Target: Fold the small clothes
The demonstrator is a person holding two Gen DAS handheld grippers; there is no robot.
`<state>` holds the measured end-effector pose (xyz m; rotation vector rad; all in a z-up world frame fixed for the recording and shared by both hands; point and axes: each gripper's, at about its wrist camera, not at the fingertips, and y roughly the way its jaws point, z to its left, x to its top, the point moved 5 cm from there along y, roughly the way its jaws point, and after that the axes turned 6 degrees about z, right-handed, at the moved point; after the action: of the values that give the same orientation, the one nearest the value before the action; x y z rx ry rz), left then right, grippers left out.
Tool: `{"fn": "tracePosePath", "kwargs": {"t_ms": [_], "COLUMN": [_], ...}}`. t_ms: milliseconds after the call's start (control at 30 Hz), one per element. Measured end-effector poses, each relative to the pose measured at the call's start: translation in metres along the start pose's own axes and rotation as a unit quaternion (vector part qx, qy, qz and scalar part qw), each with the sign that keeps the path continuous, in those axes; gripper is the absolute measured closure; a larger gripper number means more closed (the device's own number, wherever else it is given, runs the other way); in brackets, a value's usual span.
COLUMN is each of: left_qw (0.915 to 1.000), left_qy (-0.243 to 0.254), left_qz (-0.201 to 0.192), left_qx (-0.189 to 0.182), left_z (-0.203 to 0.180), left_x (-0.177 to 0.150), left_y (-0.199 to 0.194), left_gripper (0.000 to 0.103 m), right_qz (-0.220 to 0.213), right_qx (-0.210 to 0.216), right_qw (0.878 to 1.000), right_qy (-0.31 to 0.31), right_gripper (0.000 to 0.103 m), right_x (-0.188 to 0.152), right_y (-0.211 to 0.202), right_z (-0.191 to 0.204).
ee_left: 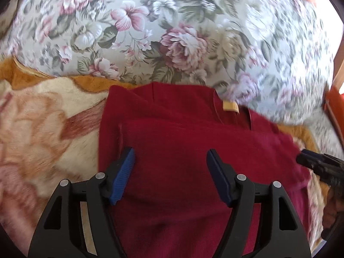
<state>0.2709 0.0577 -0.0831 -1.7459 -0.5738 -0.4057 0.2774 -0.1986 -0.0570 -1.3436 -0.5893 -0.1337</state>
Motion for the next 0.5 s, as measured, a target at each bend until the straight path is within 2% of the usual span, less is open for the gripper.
{"fn": "tracePosePath", "kwargs": {"t_ms": [33,100,133,200,300,367,433,500], "left_qw": [1.0000,0.9998,0.9998,0.9999,0.9996,0.9995,0.9989,0.9981], "left_qy": [0.007,0.017,0.018,0.005,-0.024,-0.031,-0.043,-0.052], "left_qz": [0.004,0.004,0.000,-0.006,-0.004,0.009,0.018,0.033], "left_qx": [-0.004,-0.007,-0.007,-0.013,-0.010,-0.001,0.006,-0.005], "left_z": [-0.003,-0.005,-0.001,0.012,0.040,0.056,0.065,0.066], "left_x": [-0.006,-0.019,-0.027,-0.049,-0.094,-0.131,-0.164,-0.196], "left_y": [-0.010,-0.034,-0.049,-0.082,-0.122,-0.142,-0.155,-0.164], "left_gripper": [0.034,0.034,0.034,0.034,0.034,0.034,0.034,0.034], "right_qz": [0.006,0.062,0.064,0.006,-0.058,-0.074,-0.077,-0.071], "right_qx": [-0.007,-0.020,-0.017,-0.015,0.049,0.080,0.078,0.069], "right_qw": [1.000,0.997,0.997,1.000,0.997,0.994,0.994,0.995], "right_qy": [-0.011,-0.031,-0.032,-0.026,0.002,-0.001,-0.011,-0.013], "right_gripper": [0.050,0.050,0.052,0.052,0.052,0.051,0.051,0.051], "right_x": [-0.013,-0.044,-0.051,-0.064,-0.093,-0.124,-0.163,-0.197], "right_y": [-0.003,0.014,0.012,-0.022,-0.085,-0.119,-0.147,-0.160], "right_z": [0.000,-0.004,-0.013,-0.016,-0.017,-0.007,-0.007,-0.006]}}
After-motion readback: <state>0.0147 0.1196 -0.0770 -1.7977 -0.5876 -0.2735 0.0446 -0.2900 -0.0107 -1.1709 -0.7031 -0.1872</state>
